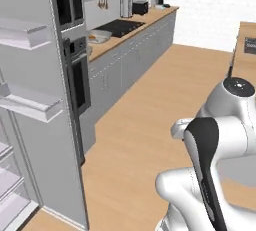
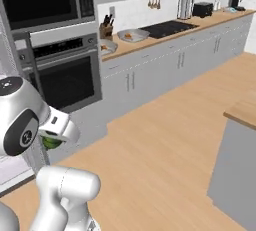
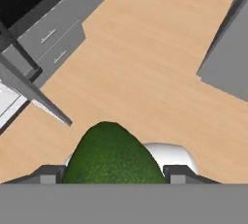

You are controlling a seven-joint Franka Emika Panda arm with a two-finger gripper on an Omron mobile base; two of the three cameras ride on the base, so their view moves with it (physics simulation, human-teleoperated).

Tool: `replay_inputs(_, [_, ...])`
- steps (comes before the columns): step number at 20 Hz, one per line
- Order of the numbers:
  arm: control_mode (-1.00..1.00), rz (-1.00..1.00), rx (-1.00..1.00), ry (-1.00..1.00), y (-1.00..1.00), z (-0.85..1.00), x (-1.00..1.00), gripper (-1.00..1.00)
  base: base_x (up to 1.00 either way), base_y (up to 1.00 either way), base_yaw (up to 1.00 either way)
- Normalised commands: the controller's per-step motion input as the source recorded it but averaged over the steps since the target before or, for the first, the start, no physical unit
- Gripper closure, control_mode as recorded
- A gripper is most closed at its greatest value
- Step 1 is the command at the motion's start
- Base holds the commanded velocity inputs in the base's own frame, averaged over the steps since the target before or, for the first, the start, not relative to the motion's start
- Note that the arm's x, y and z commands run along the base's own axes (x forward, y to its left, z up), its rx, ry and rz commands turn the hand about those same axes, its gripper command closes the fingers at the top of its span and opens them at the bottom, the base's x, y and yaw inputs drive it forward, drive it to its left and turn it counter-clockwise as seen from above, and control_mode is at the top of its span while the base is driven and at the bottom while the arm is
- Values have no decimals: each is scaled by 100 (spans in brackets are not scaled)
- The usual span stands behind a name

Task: Place one avocado and one chicken drumstick in each tupperware on the nearby counter, to pack two identical lunches.

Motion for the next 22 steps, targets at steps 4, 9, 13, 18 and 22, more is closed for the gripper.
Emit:
replay_inputs(4, [100,0,0,0,0,0,0,100,91,-62,-30])
replay_inputs(9, [100,0,0,0,0,0,0,100,100,-7,3])
replay_inputs(13, [100,0,0,0,0,0,0,100,100,-7,4])
replay_inputs(18, [100,0,0,0,0,0,0,100,100,3,5])
replay_inputs(22, [100,0,0,0,0,0,0,100,100,47,1])
